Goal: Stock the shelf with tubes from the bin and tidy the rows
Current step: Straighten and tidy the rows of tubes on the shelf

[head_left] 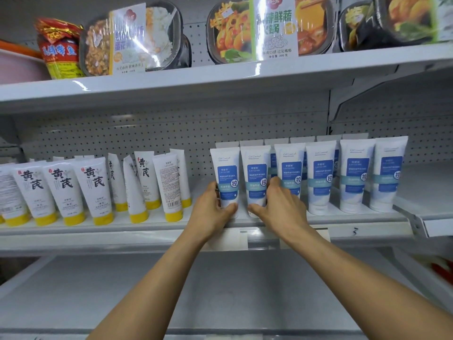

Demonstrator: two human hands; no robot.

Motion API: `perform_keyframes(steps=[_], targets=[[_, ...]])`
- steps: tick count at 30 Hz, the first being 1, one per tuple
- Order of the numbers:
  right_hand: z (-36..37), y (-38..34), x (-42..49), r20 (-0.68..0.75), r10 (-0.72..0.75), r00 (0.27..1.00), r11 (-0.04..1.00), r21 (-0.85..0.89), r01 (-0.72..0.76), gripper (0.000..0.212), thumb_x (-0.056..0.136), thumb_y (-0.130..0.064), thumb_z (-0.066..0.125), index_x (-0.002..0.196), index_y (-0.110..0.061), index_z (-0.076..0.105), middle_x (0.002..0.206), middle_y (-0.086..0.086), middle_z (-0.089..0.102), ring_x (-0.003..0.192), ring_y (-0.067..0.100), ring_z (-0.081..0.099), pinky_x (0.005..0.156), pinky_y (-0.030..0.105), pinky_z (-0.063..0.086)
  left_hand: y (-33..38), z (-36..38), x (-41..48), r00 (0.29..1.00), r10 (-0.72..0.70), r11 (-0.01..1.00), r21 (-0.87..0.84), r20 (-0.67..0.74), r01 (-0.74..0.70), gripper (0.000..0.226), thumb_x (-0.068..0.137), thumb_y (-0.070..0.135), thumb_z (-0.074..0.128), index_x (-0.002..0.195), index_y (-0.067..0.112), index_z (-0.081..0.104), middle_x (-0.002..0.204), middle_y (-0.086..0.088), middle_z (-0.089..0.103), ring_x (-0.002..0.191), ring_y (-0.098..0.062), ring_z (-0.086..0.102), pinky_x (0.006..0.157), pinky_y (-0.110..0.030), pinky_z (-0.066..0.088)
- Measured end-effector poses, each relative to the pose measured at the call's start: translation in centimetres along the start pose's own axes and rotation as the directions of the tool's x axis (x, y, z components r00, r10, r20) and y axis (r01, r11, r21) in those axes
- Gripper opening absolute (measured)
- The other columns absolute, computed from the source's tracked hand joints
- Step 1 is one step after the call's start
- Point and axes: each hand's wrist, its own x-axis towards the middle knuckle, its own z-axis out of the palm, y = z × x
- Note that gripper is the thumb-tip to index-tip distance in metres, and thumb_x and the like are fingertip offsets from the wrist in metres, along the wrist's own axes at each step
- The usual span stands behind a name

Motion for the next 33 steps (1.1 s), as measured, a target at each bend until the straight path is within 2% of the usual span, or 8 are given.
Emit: perform_keyframes(steps=[7, 10, 13, 16, 18, 22, 29, 33], targets=[[0.0, 1.1, 0.2, 0.042, -0.001, 0.999, 0.999, 0.038, -0.001, 0.053, 0.081, -0.039, 0.069, 0.118, -0.014, 0.042, 0.108, 0.006, 0.066, 0.101, 0.030, 0.064, 0.080, 0.039, 0.053, -0.1, 0.0, 0.0, 1.000, 0.000, 1.000, 0.023, -0.028, 0.001, 0.052, 0.082, 0.020, 0.074, 0.128, 0.017, 0.049, 0.115, 0.005, 0.064, 0.091, -0.005, 0.058, 0.066, -0.003, 0.042], [-0.5, 2.0, -0.5, 0.021, -0.048, 0.999, 0.998, -0.047, 0.049, 0.048, 0.087, -0.041, 0.060, 0.123, -0.018, 0.039, 0.110, 0.004, 0.066, 0.100, 0.029, 0.064, 0.079, 0.039, 0.053, -0.1, 0.1, -0.5, 0.999, 0.001, 0.999, 0.042, -0.050, 0.001, 0.060, 0.082, 0.025, 0.074, 0.133, 0.018, 0.043, 0.120, 0.004, 0.063, 0.096, -0.008, 0.058, 0.081, -0.017, 0.047], [-0.8, 3.2, -1.7, -0.014, -0.168, 0.986, 0.980, -0.109, 0.165, 0.036, 0.093, -0.038, 0.050, 0.122, -0.021, 0.038, 0.116, 0.000, 0.062, 0.097, 0.027, 0.064, 0.076, 0.037, 0.051, -0.5, 0.4, -1.3, 0.995, 0.037, 0.991, 0.132, -0.097, -0.024, 0.068, 0.082, 0.032, 0.073, 0.138, 0.020, 0.037, 0.126, 0.005, 0.061, 0.102, -0.010, 0.059, 0.089, -0.029, 0.051], [-0.6, 4.0, -2.5, -0.021, -0.244, 0.970, 0.963, -0.122, 0.240, 0.029, 0.096, -0.036, 0.044, 0.122, -0.023, 0.041, 0.117, -0.004, 0.059, 0.091, 0.025, 0.062, 0.072, 0.035, 0.049, -0.8, 0.8, -1.7, 0.992, 0.031, 0.983, 0.182, -0.121, -0.009, 0.069, 0.082, 0.038, 0.072, 0.139, 0.022, 0.035, 0.128, 0.006, 0.060, 0.105, -0.012, 0.061, 0.089, -0.037, 0.053], [-0.4, 4.3, -2.6, 0.006, -0.264, 0.965, 0.960, -0.093, 0.263, 0.032, 0.096, -0.037, 0.042, 0.127, -0.029, 0.043, 0.121, -0.006, 0.057, 0.094, 0.024, 0.063, 0.076, 0.037, 0.051, -0.7, 0.9, -1.6, 0.990, 0.011, 0.980, 0.201, -0.139, 0.017, 0.069, 0.081, 0.043, 0.071, 0.138, 0.024, 0.035, 0.125, 0.007, 0.061, 0.102, -0.013, 0.063, 0.087, -0.040, 0.054], [-0.3, 4.1, -2.7, 0.111, -0.268, 0.957, 0.955, -0.099, 0.279, 0.037, 0.096, -0.041, 0.041, 0.133, -0.044, 0.045, 0.130, -0.009, 0.054, 0.108, 0.024, 0.059, 0.086, 0.035, 0.048, -0.6, 1.1, -1.3, 0.986, -0.033, 0.972, 0.225, -0.162, 0.070, 0.067, 0.081, 0.046, 0.070, 0.136, 0.026, 0.036, 0.118, 0.007, 0.064, 0.098, -0.014, 0.065, 0.083, -0.041, 0.055], [-0.1, 4.0, -2.5, 0.157, -0.281, 0.947, 0.950, -0.092, 0.297, 0.037, 0.095, -0.044, 0.041, 0.132, -0.045, 0.049, 0.131, -0.011, 0.056, 0.110, 0.021, 0.059, 0.087, 0.035, 0.047, -0.7, 1.3, -1.0, 0.986, -0.027, 0.976, 0.209, -0.166, 0.062, 0.061, 0.082, 0.041, 0.071, 0.134, 0.025, 0.042, 0.115, 0.006, 0.066, 0.095, -0.015, 0.065, 0.082, -0.040, 0.055], [-0.2, 4.2, -2.6, 0.157, -0.292, 0.944, 0.948, -0.083, 0.307, 0.037, 0.095, -0.044, 0.042, 0.131, -0.045, 0.050, 0.132, -0.014, 0.054, 0.111, 0.020, 0.059, 0.086, 0.034, 0.046, -0.9, 1.4, -1.1, 0.981, -0.030, 0.985, 0.162, -0.190, 0.061, 0.065, 0.082, 0.039, 0.073, 0.135, 0.020, 0.040, 0.123, 0.002, 0.061, 0.104, -0.016, 0.061, 0.088, -0.039, 0.053]])
